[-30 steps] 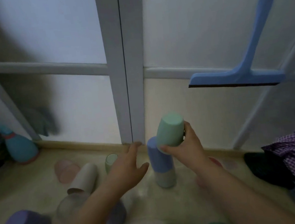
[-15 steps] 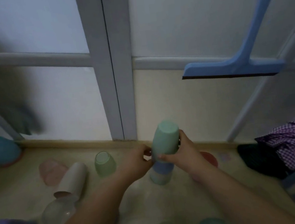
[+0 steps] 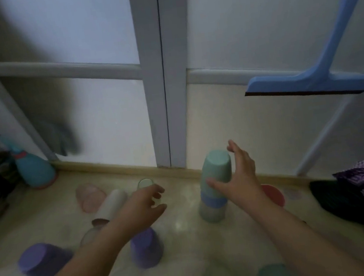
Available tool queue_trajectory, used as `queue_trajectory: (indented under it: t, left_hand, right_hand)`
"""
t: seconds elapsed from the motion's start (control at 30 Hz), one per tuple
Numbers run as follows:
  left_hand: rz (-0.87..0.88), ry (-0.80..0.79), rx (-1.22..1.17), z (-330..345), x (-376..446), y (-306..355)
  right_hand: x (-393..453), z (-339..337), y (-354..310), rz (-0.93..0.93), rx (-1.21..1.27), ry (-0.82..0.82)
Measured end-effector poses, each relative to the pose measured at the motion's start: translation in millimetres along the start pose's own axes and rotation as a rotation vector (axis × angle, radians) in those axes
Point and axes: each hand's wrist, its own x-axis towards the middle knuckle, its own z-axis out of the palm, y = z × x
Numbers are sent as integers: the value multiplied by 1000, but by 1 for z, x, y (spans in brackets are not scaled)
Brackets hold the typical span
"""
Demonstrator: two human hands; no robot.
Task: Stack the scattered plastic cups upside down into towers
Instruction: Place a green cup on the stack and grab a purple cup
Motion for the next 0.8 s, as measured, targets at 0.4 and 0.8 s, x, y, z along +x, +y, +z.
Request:
queue_trajectory:
  t: [0.4,0.8]
  left_hand:
    - [-177,-98,186,13,-66,-40]
    - [-248,120,-196,27,-71,-47]
  right_hand:
    - [-43,77,-40,-223,-140,-420]
    - [-44,108,-11,-13,-61,-517]
